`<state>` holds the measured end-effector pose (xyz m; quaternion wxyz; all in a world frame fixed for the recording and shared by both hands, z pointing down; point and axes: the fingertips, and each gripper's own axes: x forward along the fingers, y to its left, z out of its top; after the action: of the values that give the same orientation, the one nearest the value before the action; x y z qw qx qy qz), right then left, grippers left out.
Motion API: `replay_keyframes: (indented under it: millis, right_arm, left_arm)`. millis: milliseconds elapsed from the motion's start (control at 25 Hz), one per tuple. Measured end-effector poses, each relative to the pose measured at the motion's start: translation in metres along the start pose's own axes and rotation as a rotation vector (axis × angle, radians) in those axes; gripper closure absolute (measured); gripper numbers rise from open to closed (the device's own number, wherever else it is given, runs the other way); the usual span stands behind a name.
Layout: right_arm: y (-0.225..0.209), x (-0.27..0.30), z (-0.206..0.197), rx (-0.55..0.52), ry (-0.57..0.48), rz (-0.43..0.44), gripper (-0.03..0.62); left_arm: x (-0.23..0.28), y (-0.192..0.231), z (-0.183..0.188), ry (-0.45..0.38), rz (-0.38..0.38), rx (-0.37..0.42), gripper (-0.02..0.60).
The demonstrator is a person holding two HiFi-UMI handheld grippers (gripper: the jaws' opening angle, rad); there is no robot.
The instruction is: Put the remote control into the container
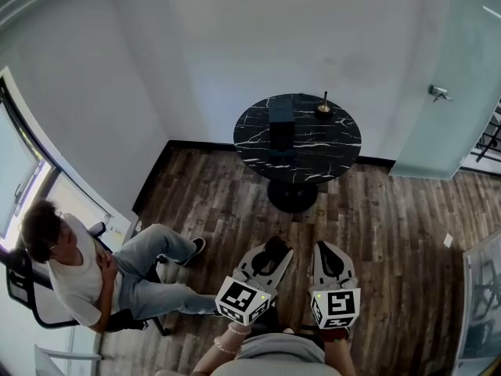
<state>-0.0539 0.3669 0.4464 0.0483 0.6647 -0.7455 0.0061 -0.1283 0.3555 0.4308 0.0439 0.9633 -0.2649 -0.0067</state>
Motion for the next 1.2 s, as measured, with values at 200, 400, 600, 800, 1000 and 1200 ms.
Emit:
replay_keyframes:
  millis: [200,400,600,800,1000,1200]
  right_arm:
    - [0.003,0.035,0.003,-0.002,0.008,-0.015,0.580]
    - [0.007,0.060,0.006,-0.005,0.022,-0.041,0.580]
    - [0.014,0.080,0.012,-0.015,0.024,-0.064,0.580]
    - [0.024,0.095,0.011,-0.024,0.024,-0.076,0.580]
    - [0.028,0.103,0.013,-0.039,0.031,-0.087,0.580]
    - [0.022,0.110,0.020,-0.053,0.014,-0.099,0.580]
  left_arm:
    - [0.015,0.033,0.003,0.003,-0.027,-0.005,0.508]
    - [0.024,0.058,0.004,0.011,-0.053,-0.019,0.508]
    - [0.025,0.083,0.010,0.003,-0.063,-0.023,0.508]
    - [0.020,0.105,0.009,-0.012,-0.059,-0.028,0.508]
    - [0.023,0.115,0.009,-0.007,-0.061,-0.033,0.508]
    - [0.031,0.123,0.011,0.001,-0.058,-0.036,0.508]
